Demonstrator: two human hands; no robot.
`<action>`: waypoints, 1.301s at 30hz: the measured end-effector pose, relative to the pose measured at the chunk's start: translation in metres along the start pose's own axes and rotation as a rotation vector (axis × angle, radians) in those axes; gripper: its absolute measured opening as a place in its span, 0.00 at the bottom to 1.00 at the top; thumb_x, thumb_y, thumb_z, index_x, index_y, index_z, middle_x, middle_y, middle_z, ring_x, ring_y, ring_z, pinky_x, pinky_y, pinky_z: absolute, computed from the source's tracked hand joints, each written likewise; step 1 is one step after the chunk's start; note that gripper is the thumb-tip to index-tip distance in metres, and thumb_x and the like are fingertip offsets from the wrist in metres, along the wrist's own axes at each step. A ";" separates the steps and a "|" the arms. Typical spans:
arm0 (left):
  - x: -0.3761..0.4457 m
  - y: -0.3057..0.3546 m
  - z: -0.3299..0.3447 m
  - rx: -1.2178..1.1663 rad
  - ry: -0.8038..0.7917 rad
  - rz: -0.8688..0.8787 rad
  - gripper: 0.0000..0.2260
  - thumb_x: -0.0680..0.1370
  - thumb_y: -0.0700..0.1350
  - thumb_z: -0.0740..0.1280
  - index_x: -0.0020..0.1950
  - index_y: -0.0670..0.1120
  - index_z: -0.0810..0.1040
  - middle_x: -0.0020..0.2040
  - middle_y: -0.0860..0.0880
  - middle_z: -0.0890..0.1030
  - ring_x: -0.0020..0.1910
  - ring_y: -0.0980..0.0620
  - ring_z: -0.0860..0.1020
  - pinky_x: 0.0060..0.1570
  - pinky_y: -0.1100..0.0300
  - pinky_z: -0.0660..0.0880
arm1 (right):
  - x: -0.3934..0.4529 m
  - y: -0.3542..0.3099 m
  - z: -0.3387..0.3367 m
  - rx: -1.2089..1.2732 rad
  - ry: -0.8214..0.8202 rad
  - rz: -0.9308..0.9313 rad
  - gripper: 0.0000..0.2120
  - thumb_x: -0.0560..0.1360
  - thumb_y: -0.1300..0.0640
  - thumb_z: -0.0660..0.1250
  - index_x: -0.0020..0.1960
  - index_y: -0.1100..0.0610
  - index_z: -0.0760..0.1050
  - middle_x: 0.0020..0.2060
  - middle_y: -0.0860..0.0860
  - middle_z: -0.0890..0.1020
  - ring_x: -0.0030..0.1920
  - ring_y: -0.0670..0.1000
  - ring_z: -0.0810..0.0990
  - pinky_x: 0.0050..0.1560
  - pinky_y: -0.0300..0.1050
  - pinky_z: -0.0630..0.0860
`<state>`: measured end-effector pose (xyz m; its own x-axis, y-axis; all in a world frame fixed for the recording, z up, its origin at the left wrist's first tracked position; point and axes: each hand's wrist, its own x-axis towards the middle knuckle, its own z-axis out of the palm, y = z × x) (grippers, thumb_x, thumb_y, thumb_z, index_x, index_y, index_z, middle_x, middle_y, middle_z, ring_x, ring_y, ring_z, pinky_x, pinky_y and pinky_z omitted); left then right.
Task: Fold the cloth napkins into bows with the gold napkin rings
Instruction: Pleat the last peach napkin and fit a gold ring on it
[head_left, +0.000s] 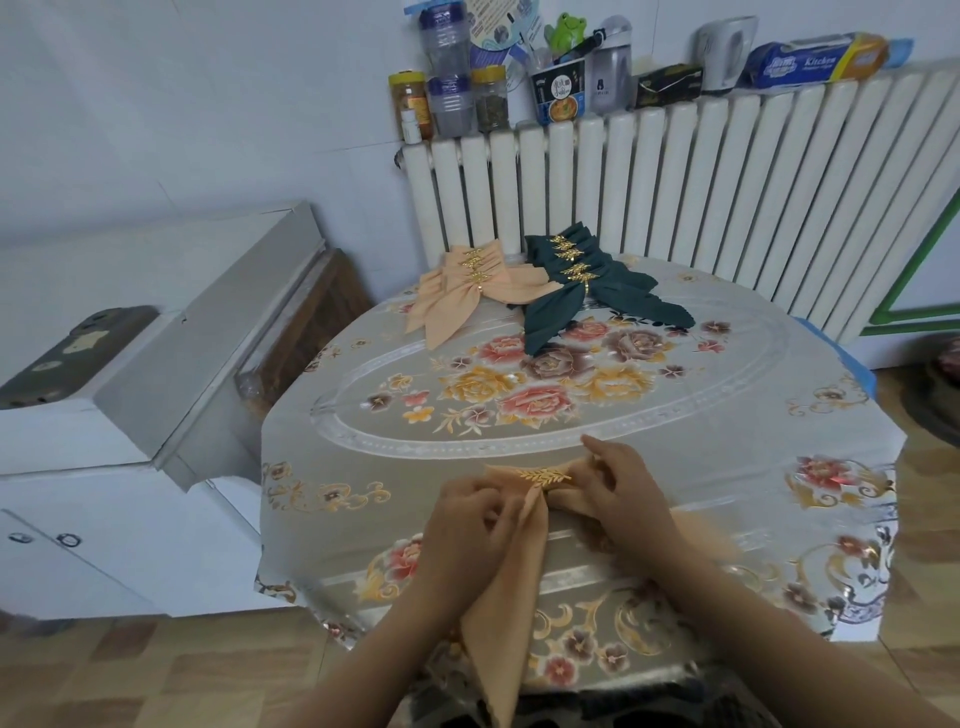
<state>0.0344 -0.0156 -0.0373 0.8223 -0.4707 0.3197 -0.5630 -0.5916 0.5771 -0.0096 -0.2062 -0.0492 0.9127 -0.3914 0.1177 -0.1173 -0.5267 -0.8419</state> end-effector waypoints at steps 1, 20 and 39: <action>0.002 -0.001 0.000 -0.020 0.016 -0.053 0.10 0.77 0.50 0.66 0.43 0.44 0.80 0.49 0.50 0.76 0.49 0.56 0.70 0.48 0.75 0.64 | 0.001 0.001 -0.001 -0.083 0.059 0.052 0.15 0.77 0.52 0.63 0.61 0.56 0.75 0.55 0.52 0.76 0.57 0.52 0.73 0.57 0.44 0.69; 0.037 0.038 -0.017 -0.609 -0.124 -0.497 0.18 0.72 0.56 0.71 0.55 0.49 0.71 0.47 0.54 0.79 0.45 0.61 0.77 0.36 0.68 0.70 | 0.002 -0.037 -0.014 -0.063 0.175 0.004 0.09 0.80 0.58 0.58 0.41 0.53 0.68 0.29 0.45 0.74 0.31 0.44 0.72 0.28 0.33 0.65; 0.049 0.046 -0.003 -0.967 0.065 -0.607 0.30 0.63 0.55 0.77 0.59 0.43 0.74 0.51 0.42 0.82 0.48 0.47 0.82 0.42 0.56 0.79 | 0.000 -0.063 -0.019 0.348 -0.095 0.116 0.16 0.70 0.59 0.73 0.55 0.48 0.75 0.47 0.42 0.82 0.49 0.44 0.80 0.46 0.39 0.74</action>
<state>0.0493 -0.0643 0.0070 0.9554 -0.2284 -0.1871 0.2047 0.0554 0.9773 -0.0099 -0.1875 0.0135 0.9354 -0.3529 -0.0243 -0.0967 -0.1890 -0.9772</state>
